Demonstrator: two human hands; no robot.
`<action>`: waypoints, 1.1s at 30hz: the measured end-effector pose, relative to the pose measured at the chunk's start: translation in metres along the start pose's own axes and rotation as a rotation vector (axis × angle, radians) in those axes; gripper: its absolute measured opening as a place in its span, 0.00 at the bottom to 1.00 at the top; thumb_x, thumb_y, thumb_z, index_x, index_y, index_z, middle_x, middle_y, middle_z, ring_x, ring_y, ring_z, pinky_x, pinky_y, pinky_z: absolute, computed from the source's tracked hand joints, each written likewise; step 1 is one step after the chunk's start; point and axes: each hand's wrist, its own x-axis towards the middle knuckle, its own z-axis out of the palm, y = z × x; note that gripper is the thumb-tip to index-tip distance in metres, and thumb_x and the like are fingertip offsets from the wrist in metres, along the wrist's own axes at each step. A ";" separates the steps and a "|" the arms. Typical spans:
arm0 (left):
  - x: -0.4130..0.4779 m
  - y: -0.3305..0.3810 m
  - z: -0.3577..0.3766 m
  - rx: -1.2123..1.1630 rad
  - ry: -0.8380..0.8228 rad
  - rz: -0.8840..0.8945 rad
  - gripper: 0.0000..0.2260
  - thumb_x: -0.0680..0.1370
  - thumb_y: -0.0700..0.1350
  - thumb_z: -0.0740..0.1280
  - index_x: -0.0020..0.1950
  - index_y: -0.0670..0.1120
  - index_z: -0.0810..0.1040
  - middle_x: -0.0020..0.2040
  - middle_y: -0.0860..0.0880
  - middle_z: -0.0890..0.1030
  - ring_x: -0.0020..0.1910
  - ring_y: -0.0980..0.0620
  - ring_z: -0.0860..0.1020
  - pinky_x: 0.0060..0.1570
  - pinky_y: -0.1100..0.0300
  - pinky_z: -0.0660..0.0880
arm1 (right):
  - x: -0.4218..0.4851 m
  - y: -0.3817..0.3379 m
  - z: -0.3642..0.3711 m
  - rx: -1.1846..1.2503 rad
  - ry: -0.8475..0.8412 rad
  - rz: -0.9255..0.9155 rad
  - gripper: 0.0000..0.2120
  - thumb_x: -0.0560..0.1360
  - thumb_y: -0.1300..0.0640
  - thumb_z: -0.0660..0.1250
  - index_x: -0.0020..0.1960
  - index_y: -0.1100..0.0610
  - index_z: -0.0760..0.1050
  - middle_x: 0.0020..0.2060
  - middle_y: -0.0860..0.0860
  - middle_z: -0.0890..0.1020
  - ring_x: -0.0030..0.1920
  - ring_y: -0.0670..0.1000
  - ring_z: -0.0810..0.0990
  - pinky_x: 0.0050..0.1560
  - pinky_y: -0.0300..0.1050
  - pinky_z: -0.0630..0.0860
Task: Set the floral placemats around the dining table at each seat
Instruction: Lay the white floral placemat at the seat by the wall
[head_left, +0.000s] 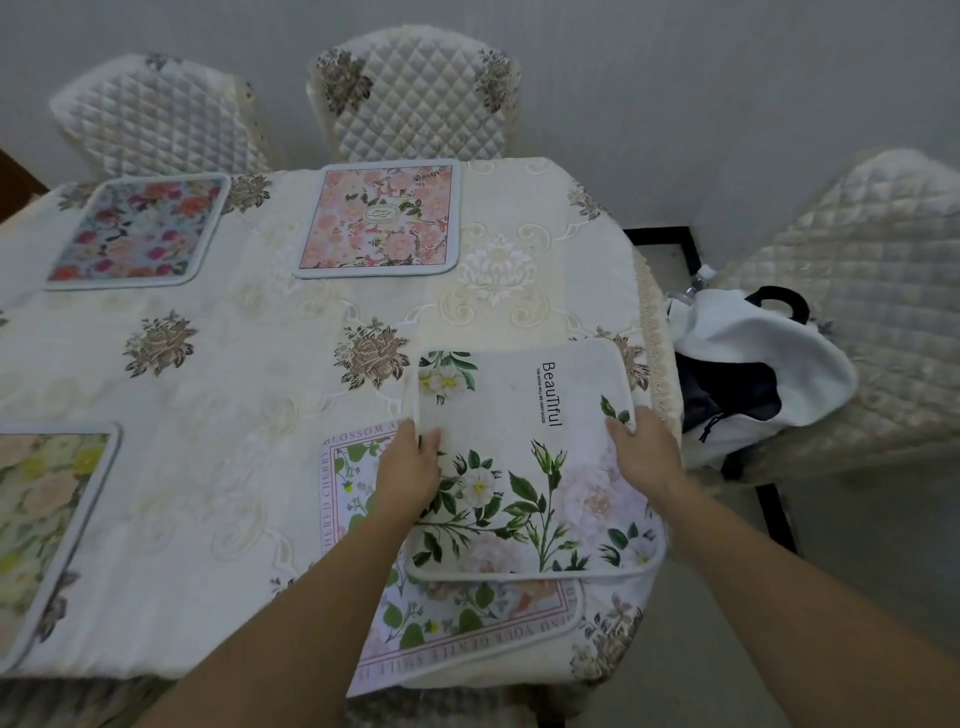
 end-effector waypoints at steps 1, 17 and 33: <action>-0.003 0.004 -0.001 0.003 0.006 0.021 0.13 0.83 0.50 0.57 0.52 0.40 0.70 0.45 0.44 0.76 0.47 0.43 0.76 0.45 0.53 0.70 | -0.004 -0.003 -0.002 -0.003 0.011 -0.009 0.12 0.82 0.53 0.59 0.56 0.62 0.72 0.47 0.56 0.77 0.49 0.58 0.76 0.43 0.46 0.68; -0.064 0.114 -0.059 -0.093 0.002 0.393 0.18 0.84 0.52 0.54 0.48 0.36 0.68 0.39 0.41 0.73 0.38 0.43 0.72 0.36 0.53 0.64 | -0.091 -0.049 -0.128 0.119 0.318 -0.188 0.14 0.82 0.50 0.57 0.60 0.59 0.71 0.46 0.55 0.80 0.45 0.57 0.78 0.48 0.54 0.76; -0.124 0.106 -0.005 -0.081 -0.140 0.447 0.16 0.84 0.50 0.54 0.47 0.39 0.69 0.43 0.39 0.76 0.42 0.42 0.75 0.39 0.53 0.67 | -0.160 0.025 -0.151 0.116 0.470 -0.020 0.12 0.81 0.50 0.59 0.57 0.58 0.72 0.48 0.56 0.79 0.47 0.57 0.78 0.46 0.49 0.74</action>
